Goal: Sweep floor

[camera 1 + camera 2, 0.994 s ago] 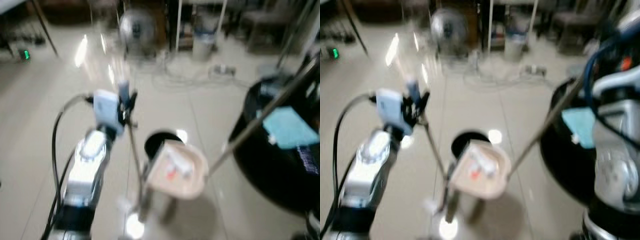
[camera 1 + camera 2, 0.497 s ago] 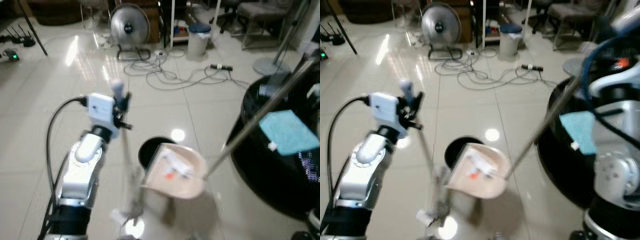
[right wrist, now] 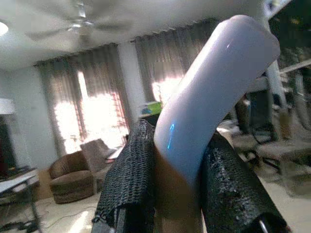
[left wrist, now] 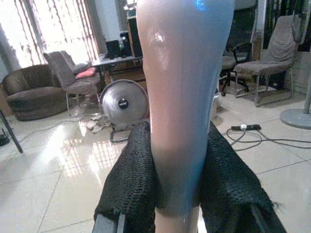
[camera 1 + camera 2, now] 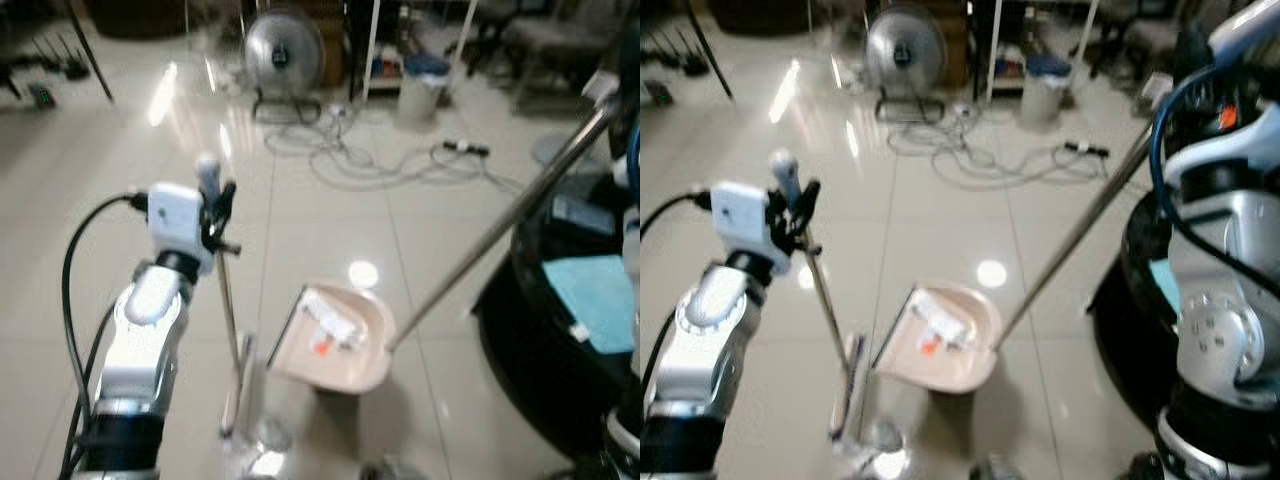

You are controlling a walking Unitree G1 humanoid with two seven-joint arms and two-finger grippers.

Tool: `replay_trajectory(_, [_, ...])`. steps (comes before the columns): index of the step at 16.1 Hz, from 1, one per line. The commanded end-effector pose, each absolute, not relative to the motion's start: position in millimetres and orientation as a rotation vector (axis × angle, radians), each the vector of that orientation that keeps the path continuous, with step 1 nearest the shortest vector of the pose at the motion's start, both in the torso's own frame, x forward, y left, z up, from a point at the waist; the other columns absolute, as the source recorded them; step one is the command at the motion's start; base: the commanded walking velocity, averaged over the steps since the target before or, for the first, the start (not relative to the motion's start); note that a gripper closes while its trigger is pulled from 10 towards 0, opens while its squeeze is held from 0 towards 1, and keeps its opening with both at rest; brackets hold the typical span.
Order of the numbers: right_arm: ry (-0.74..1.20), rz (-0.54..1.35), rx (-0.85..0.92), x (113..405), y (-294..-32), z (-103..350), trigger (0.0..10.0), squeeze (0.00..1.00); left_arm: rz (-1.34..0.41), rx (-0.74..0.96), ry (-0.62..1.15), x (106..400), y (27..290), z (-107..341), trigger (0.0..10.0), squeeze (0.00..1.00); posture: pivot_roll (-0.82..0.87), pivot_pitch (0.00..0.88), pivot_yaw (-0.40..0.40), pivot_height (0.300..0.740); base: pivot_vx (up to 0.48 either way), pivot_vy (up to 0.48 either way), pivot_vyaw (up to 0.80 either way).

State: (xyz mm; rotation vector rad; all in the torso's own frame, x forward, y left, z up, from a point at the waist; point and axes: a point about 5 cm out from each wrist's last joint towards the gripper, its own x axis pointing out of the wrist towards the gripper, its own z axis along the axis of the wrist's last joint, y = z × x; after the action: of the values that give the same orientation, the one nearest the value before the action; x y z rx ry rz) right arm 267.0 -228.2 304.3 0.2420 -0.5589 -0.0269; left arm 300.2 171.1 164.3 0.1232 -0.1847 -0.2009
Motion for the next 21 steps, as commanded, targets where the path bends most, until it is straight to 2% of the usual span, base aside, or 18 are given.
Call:
replay_trajectory(1, [-0.622,-0.048,0.236,261.4,-233.3,313.4,10.0,0.00,-0.217,0.127,-0.226,299.1,167.6,173.3,10.0,0.00,-0.02,0.061,-0.016,0.740,0.000,0.000,0.00])
replay_trajectory(6, [-0.665,-0.034,0.196,262.1,-231.8,313.5,10.0,0.00,-0.190,0.169,-0.221,297.4,173.1,171.1,10.0,0.00,-0.01,0.063,-0.017,0.740,0.000,0.000,0.00])
replay_trajectory(10, [-0.698,-0.037,0.093,263.9,-228.6,308.8,10.0,0.00,-0.182,0.199,-0.197,295.7,175.3,165.6,10.0,0.00,-0.01,0.062,-0.013,0.740,0.000,0.000,0.00])
replay_trajectory(14, [-0.743,0.107,-0.050,283.1,-199.7,304.6,10.0,0.00,-0.176,0.190,-0.197,299.7,172.4,165.9,10.0,0.00,-0.01,0.060,-0.013,0.740,0.000,0.000,0.00])
replay_trajectory(18, [-0.784,0.223,-0.112,302.3,-166.6,293.9,10.0,0.00,-0.163,0.196,-0.195,297.5,175.5,166.5,10.0,0.00,0.02,0.064,-0.015,0.740,0.000,0.000,0.00])
replay_trajectory(21, [-0.817,0.250,-0.124,309.8,-156.4,291.1,10.0,0.00,-0.154,0.207,-0.195,296.1,178.8,168.9,10.0,0.00,0.04,0.085,-0.016,0.740,0.000,0.000,0.00])
